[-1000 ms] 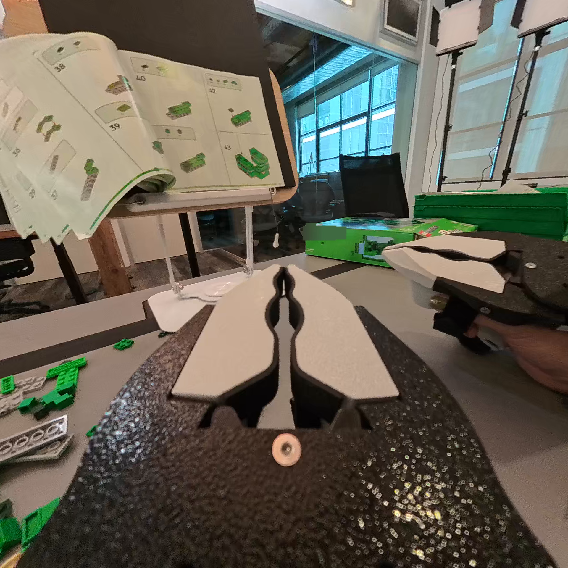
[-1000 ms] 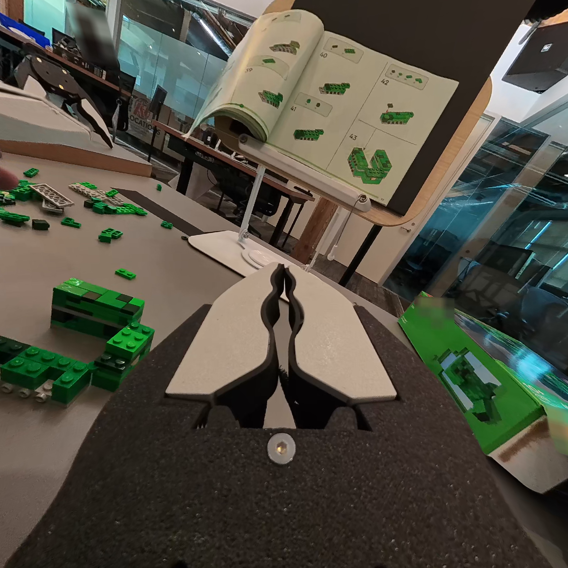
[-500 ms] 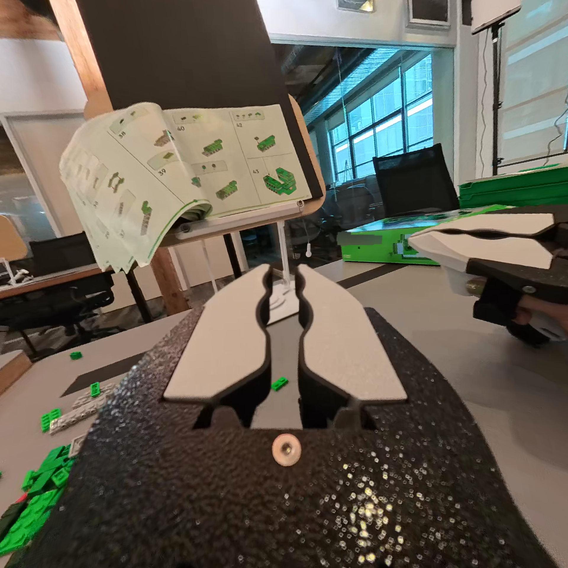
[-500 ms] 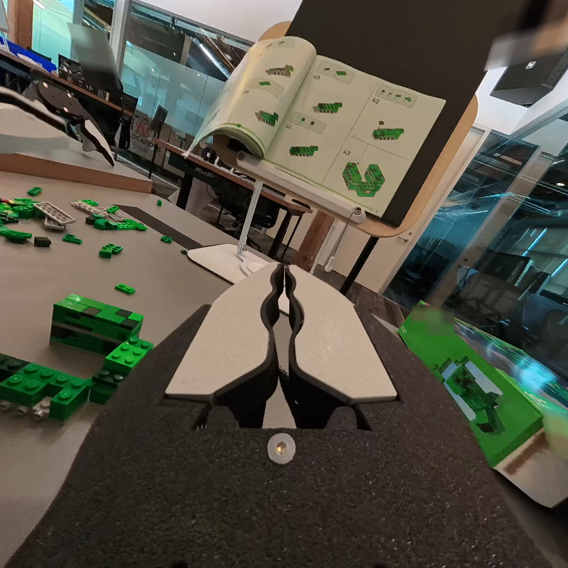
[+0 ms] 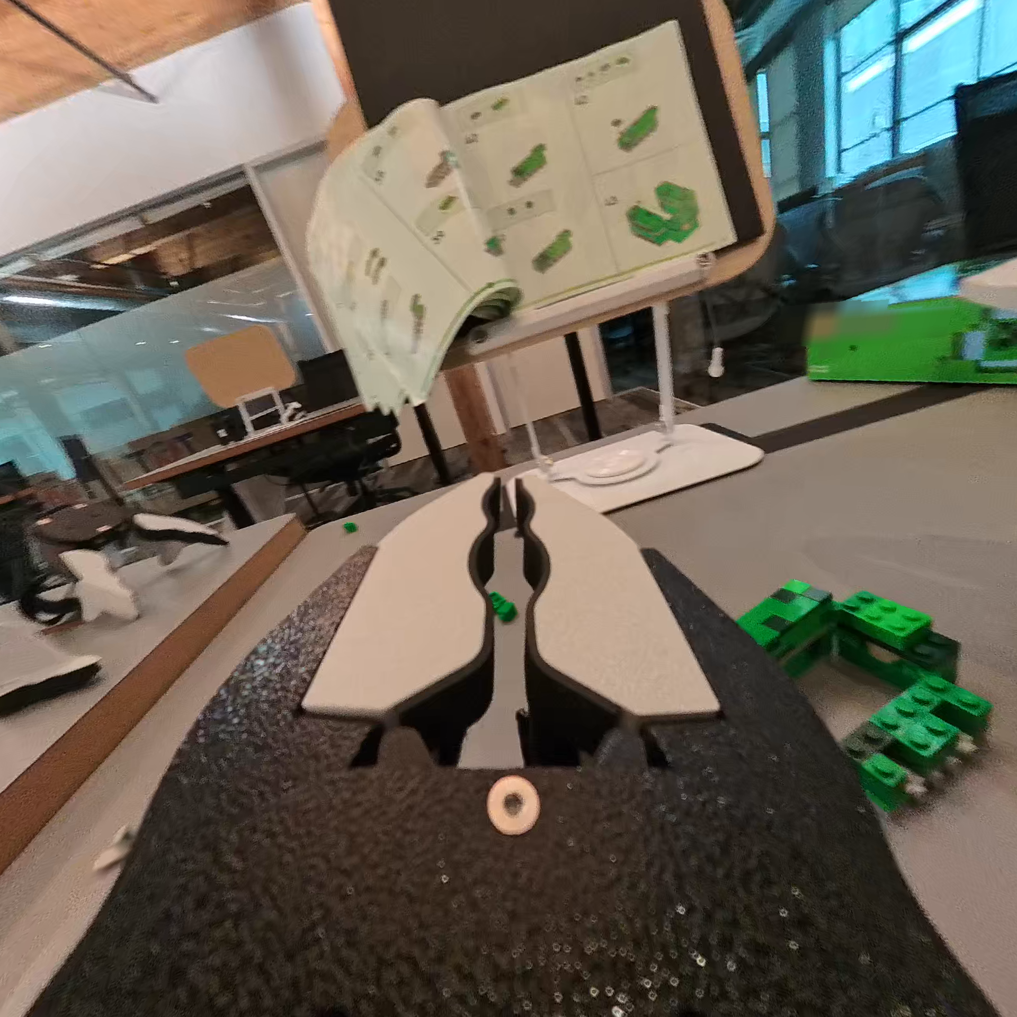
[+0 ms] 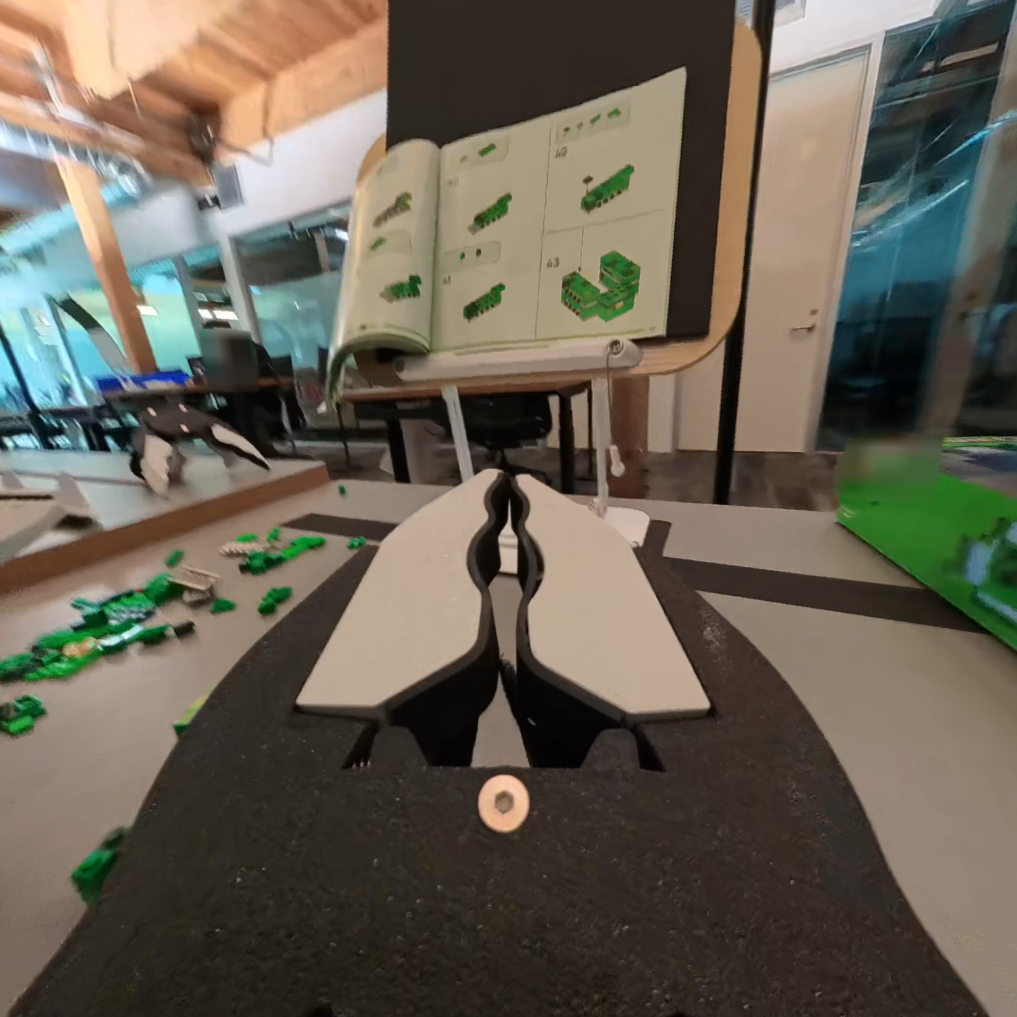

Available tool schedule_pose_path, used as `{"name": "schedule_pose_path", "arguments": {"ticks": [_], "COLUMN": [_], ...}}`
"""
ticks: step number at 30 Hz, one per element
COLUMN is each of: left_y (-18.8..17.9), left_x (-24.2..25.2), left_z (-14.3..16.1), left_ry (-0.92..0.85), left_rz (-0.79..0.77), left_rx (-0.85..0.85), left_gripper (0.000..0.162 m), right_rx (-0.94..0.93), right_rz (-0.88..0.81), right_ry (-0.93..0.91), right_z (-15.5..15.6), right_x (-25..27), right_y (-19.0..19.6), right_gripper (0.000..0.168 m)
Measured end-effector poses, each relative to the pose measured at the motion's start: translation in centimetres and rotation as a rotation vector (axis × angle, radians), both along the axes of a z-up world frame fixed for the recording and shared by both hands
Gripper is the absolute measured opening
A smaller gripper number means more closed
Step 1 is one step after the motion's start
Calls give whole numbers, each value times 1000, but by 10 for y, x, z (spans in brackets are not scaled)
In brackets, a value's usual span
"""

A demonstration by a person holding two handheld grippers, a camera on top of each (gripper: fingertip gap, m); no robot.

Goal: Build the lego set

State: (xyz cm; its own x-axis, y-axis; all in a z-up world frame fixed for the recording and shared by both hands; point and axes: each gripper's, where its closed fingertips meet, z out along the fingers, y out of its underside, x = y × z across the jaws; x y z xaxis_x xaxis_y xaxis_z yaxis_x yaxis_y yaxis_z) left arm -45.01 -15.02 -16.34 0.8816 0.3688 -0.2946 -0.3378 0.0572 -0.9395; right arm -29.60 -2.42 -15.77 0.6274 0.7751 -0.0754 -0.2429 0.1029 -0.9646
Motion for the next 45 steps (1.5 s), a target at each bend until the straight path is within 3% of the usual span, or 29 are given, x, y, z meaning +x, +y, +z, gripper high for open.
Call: {"name": "schedule_pose_path", "arguments": {"ticks": [5, 10, 21, 24, 27, 30, 32, 36, 38, 39, 43, 45], "left_y": [-10, -13, -4, -3, -4, -16, -41, -123, -153, -161, -152, -133], "left_x": [-10, -11, 41, 41, 42, 41, 23, -65, -103, -112, -122, -128], "left_z": [5, 6, -8, -9, -1, 7, 4, -11, -34, -43, -52, -54], "left_ry": [85, 98, 50, 36, 136, 131, 126, 78, -38, -103, -264, -296], "left_rz": [115, 129, -150, -131, -128, -184, -183, 40, 134, 134, 87, 106], "left_rx": [21, 28, -63, -68, -50, -32, -104, -253, -377, -410, -442, -466], "left_gripper": [0, 0, 0, 0, 0, 0, 0, 0, 37, 38, 28, 11], "right_rx": [104, 139, 262, 300, 312, 432, 432, 368, 351, 350, 326, 309], "right_rz": [21, 25, -42, -25, 26, 77, 68, 47, 39, 35, 45, 53], "right_ry": [-46, -110, -268, -280, -260, -308, -312, -299, -306, -309, -286, -273], "right_z": [2, -3, -9, -7, -5, -4, -5, -7, -9, -10, -9, -9], "right_x": [-13, -22, -27, -25, -28, -36, -36, -33, -33, -32, -29, -28], "right_y": [-12, -17, -25, -35, -54, -73, -72, -62, -58, -58, -58, -58], "right_gripper": [0, 0, 0, 0, 0, 0, 0, 0, 0, 0, 0, 0]}}
